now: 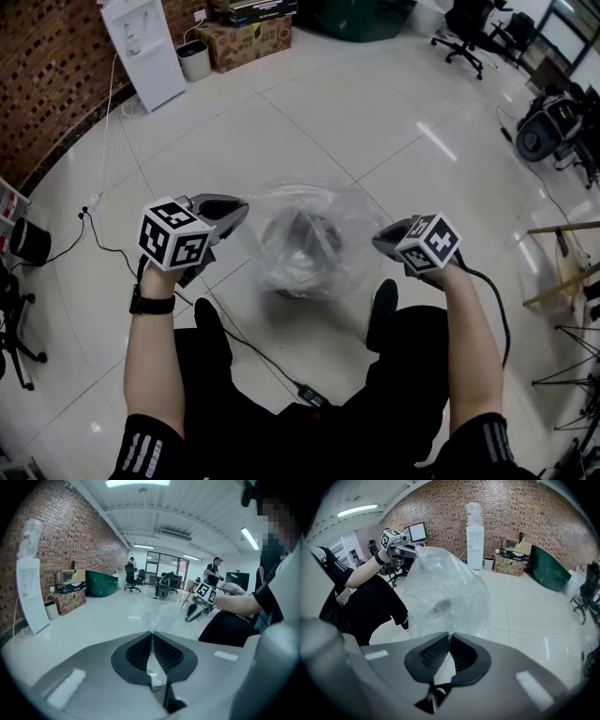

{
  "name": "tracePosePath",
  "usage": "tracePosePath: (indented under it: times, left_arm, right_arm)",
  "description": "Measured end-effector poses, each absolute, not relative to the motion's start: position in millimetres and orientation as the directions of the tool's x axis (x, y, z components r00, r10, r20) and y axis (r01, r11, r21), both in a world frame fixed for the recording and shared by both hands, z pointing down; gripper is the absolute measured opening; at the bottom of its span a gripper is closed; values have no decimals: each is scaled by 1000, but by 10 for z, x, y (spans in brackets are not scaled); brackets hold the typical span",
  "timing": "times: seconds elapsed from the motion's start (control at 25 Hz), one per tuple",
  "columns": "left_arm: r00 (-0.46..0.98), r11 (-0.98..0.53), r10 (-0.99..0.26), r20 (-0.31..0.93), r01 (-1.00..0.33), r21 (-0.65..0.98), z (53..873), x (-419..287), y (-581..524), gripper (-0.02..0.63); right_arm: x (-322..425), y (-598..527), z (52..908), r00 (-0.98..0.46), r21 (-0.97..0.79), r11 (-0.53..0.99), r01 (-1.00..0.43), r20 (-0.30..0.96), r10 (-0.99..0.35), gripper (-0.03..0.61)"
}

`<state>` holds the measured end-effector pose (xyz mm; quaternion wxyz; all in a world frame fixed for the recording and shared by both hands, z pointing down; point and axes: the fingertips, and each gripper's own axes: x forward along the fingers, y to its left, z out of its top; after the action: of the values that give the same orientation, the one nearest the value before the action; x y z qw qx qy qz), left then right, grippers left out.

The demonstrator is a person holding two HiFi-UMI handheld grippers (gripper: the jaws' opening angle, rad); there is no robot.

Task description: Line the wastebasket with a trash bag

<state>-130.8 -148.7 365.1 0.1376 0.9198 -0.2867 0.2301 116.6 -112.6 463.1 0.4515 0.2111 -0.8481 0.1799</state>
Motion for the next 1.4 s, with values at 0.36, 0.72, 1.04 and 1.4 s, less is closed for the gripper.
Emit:
tracePosePath:
  times: [0.36, 0.72, 1.04, 1.4]
  left_arm:
    - [446, -724, -466, 764, -689, -39, 4591, -1655, -1734, -5]
    - [293, -727, -414, 862, -676, -120, 5288, -1661, -1785, -3]
    - [260, -705, -376, 889, -703, -93, 5675, -1769, -1805, 98]
    - [291, -654, -379, 878, -756, -32, 5989, -1811, -1937, 94]
  right_arm:
    - [1064, -1326, 5120, -414, -49, 829, -557, 881, -227, 9]
    - [1153, -1593, 5546, -327, 1, 777, -629, 907, -266, 9]
    - [943, -1754, 5711, -361, 10, 799, -602, 889, -283, 9]
    - [1181, -1992, 6014, -254, 72, 728, -682, 910, -329, 9]
